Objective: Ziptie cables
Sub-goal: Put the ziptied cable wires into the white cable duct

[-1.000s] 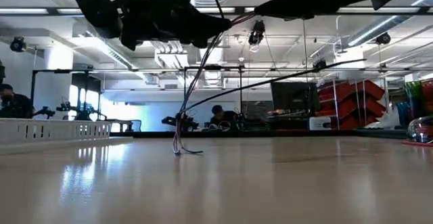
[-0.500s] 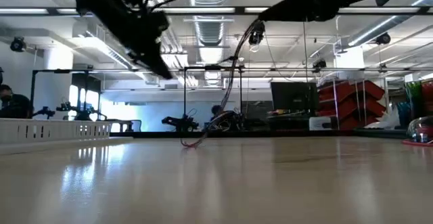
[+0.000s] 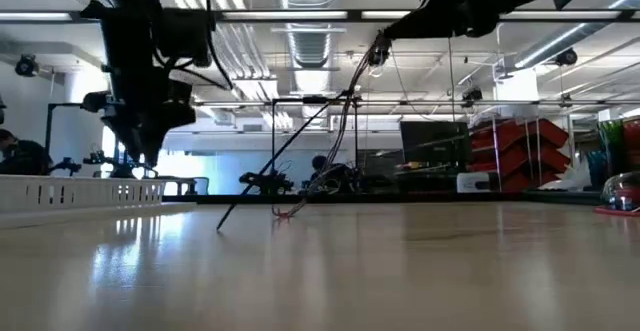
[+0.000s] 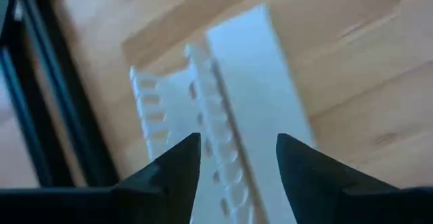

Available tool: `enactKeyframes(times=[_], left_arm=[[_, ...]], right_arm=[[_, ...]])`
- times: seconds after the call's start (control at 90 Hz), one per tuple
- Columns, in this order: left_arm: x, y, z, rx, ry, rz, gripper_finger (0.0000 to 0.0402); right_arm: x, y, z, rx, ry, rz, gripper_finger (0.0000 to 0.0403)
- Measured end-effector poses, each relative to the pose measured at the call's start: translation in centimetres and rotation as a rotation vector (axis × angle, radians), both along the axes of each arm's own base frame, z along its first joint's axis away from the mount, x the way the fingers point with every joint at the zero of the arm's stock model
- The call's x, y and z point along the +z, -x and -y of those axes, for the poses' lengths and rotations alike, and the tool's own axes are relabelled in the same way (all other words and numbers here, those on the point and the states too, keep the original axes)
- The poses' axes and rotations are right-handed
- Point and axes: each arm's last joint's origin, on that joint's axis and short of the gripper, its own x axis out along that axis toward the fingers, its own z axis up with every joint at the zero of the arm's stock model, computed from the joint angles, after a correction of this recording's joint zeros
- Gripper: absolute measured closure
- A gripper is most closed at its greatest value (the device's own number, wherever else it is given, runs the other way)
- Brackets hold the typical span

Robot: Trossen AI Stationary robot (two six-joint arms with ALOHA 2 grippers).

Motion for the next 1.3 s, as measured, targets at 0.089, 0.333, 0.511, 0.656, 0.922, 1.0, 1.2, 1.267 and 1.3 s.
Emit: enactKeyframes(times=[0.089, 0.333, 0.511, 0.656, 0.922, 1.0, 1.2, 1.267, 1.3], left_arm=[[-0.9, 0.0, -0.2, 0.044, 0.047, -0.065, 0.0238], [-3.3, -1.8, -0.6, -0.049, 0.173, -0.081, 0.0257], [-5.1, -2.6, -0.8, -0.113, 0.202, -0.146, 0.0352], [-5.1, -3.7, -0.7, -0.140, 0.185, -0.121, 0.0388], [-0.8, -9.7, 1.5, -0.366, 0.119, 0.187, 0.0400], [0.3, -11.6, 2.4, -0.449, 0.092, 0.349, 0.0401], [2.7, -14.7, 5.4, -0.649, -0.004, 0.641, 0.0401], [3.9, -15.4, 6.2, -0.693, -0.034, 0.703, 0.0401], [4.5, -15.7, 6.6, -0.712, -0.049, 0.727, 0.0401]], right_arm=[[-0.2, 0.1, 0.0, -0.007, -0.018, -0.023, 0.0403], [-0.6, 0.4, -0.1, -0.007, -0.031, -0.071, 0.0403], [0.2, 1.1, -0.6, 0.011, -0.029, -0.056, 0.0403], [1.5, 2.7, -1.1, 0.033, -0.033, -0.037, 0.0403], [3.1, 5.5, -1.2, 0.022, -0.101, -0.011, 0.0403], [3.3, 6.0, -1.3, 0.017, -0.122, -0.010, 0.0403], [4.0, 7.3, -1.5, 0.028, -0.160, 0.019, 0.0403], [4.3, 7.9, -1.5, 0.033, -0.164, 0.033, 0.0403], [4.6, 8.2, -1.5, 0.035, -0.163, 0.039, 0.0403]])
